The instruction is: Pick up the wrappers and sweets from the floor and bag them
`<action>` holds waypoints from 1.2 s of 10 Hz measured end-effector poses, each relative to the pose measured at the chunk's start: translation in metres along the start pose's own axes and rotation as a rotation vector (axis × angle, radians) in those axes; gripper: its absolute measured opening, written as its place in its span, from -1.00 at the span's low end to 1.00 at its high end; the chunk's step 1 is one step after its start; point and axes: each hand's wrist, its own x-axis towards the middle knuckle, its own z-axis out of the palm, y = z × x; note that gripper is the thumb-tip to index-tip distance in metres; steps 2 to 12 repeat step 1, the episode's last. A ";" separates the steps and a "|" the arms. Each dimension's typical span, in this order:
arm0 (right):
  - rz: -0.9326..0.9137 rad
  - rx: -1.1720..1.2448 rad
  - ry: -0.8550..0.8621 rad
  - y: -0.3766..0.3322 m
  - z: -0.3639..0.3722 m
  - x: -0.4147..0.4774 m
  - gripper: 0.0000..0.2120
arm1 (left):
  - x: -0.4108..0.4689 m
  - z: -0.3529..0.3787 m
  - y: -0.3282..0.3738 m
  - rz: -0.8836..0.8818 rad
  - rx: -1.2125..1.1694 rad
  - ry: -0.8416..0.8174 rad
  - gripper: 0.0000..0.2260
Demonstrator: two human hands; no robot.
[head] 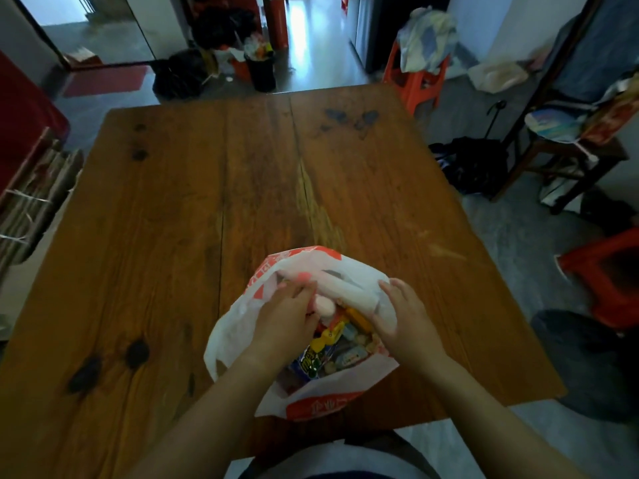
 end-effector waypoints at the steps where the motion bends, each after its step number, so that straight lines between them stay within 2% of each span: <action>1: -0.050 -0.020 0.045 -0.003 -0.018 0.003 -0.42 | -0.007 -0.022 0.015 0.054 -0.155 0.041 -0.62; 12: -0.050 -0.020 0.045 -0.003 -0.018 0.003 -0.42 | -0.007 -0.022 0.015 0.054 -0.155 0.041 -0.62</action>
